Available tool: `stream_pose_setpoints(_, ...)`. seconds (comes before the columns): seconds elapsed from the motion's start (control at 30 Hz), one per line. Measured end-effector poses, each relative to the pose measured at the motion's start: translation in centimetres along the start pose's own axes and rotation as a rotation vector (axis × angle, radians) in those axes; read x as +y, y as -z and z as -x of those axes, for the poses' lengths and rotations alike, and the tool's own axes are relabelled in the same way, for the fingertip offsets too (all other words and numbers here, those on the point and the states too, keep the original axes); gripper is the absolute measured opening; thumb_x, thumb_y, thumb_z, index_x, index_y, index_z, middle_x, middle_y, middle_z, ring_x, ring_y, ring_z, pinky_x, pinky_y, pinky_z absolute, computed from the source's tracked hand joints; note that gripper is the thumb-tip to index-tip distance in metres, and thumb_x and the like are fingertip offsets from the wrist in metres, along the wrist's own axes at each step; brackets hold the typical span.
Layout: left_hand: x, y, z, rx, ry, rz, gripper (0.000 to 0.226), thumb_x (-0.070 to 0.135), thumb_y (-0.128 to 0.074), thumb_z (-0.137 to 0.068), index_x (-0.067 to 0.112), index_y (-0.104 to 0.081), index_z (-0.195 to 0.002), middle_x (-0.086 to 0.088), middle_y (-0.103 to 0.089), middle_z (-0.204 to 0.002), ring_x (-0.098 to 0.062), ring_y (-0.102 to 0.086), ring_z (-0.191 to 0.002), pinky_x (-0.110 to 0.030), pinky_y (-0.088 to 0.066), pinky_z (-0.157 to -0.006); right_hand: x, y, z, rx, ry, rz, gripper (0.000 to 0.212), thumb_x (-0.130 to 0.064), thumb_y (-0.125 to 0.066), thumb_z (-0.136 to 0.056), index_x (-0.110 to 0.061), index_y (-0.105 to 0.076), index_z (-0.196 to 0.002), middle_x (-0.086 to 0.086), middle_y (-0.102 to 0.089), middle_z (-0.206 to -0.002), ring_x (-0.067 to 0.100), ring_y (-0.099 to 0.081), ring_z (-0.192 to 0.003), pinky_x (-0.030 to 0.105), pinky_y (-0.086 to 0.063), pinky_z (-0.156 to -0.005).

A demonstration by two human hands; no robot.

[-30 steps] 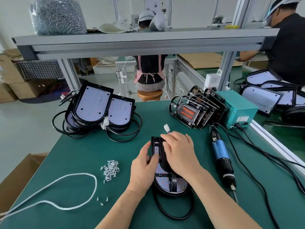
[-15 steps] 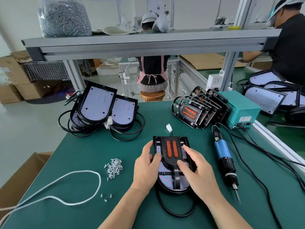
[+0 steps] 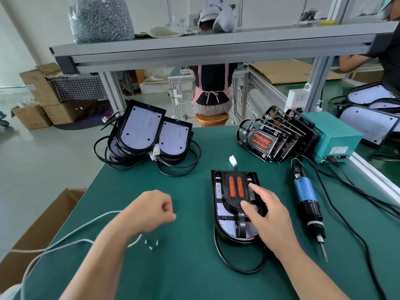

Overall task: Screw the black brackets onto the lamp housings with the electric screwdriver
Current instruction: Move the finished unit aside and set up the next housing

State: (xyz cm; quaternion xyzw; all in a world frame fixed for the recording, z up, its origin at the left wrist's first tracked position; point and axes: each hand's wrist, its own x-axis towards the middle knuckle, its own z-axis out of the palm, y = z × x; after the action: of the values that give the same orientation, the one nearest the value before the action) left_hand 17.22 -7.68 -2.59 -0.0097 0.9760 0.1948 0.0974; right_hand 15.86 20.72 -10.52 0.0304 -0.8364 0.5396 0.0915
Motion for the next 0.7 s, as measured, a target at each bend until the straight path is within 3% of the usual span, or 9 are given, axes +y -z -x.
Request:
stream_pose_setpoints(0.13, -0.5, 1.0, 2.0, -0.180, 0.125, -0.235, 0.023, 0.030, -0.072, -0.077, 0.018, -0.056, -0.066, 0.002, -0.063, -0.071, -0.015, -0.054, -0.064, -0.028, -0.049, -0.065, 0.0, 0.0, 0.0, 0.009, 0.009, 0.017, 0.049, -0.026, -0.073, -0.092, -0.028, -0.059, -0.139, -0.015, -0.057, -0.134, -0.005, -0.048, -0.123, -0.001, -0.029, -0.095)
stream_pose_setpoints(0.23, -0.1, 0.5, 3.0, -0.272, 0.203, -0.275, 0.026, 0.031, -0.070, -0.080, 0.007, -0.065, -0.086, -0.004, -0.075, -0.077, -0.014, -0.058, -0.054, -0.024, -0.050, -0.059, 0.0, 0.0, 0.0, 0.009, 0.002, 0.016, 0.049, -0.027, -0.072, -0.092, -0.028, -0.059, -0.139, -0.016, -0.056, -0.134, -0.007, -0.047, -0.123, -0.004, -0.027, -0.095)
stream_pose_setpoints(0.3, 0.0, -0.2, 3.5, -0.302, 0.245, -0.290, 0.028, 0.031, -0.068, -0.084, 0.006, -0.060, -0.095, -0.008, -0.077, -0.081, -0.008, -0.060, -0.047, -0.023, -0.052, -0.061, -0.2, 0.0, 0.1, 0.008, 0.002, 0.026, 0.049, -0.027, -0.072, -0.093, -0.028, -0.059, -0.139, -0.015, -0.056, -0.135, -0.006, -0.047, -0.124, -0.004, -0.027, -0.095)
stream_pose_setpoints(0.4, -0.1, -1.2, 3.8, -0.251, 0.266, -0.286, 0.025, 0.030, -0.067, -0.086, 0.014, -0.048, -0.088, -0.009, -0.076, -0.077, -0.001, -0.057, -0.042, -0.025, -0.045, -0.055, -0.3, 0.0, 0.2, 0.013, 0.002, 0.028, 0.048, -0.026, -0.072, -0.093, -0.028, -0.059, -0.139, -0.015, -0.056, -0.134, -0.007, -0.047, -0.122, -0.005, -0.026, -0.094)
stream_pose_setpoints(0.53, -0.1, -2.1, 3.2, -0.161, 0.245, -0.221, 0.007, 0.009, -0.056, -0.090, 0.009, -0.051, -0.093, -0.010, -0.072, -0.084, -0.018, -0.070, -0.070, -0.029, -0.043, -0.057, -0.6, 0.0, 0.3, 0.010, -0.016, 0.024, 0.049, -0.027, -0.072, -0.093, -0.028, -0.058, -0.139, -0.016, -0.056, -0.135, -0.016, -0.046, -0.116, -0.007, -0.025, -0.092)
stream_pose_setpoints(0.7, 0.9, -2.6, 1.0, -0.104, 0.228, -0.231, 0.024, -0.005, -0.045, -0.082, 0.008, -0.056, -0.099, -0.010, -0.069, -0.093, -0.025, -0.066, -0.091, -0.034, -0.052, -0.070, -1.1, 0.1, 0.5, 0.020, -0.023, 0.043, 0.055, -0.027, -0.071, -0.093, -0.028, -0.052, -0.145, -0.015, -0.052, -0.139, -0.007, -0.043, -0.123, -0.007, -0.024, -0.092)
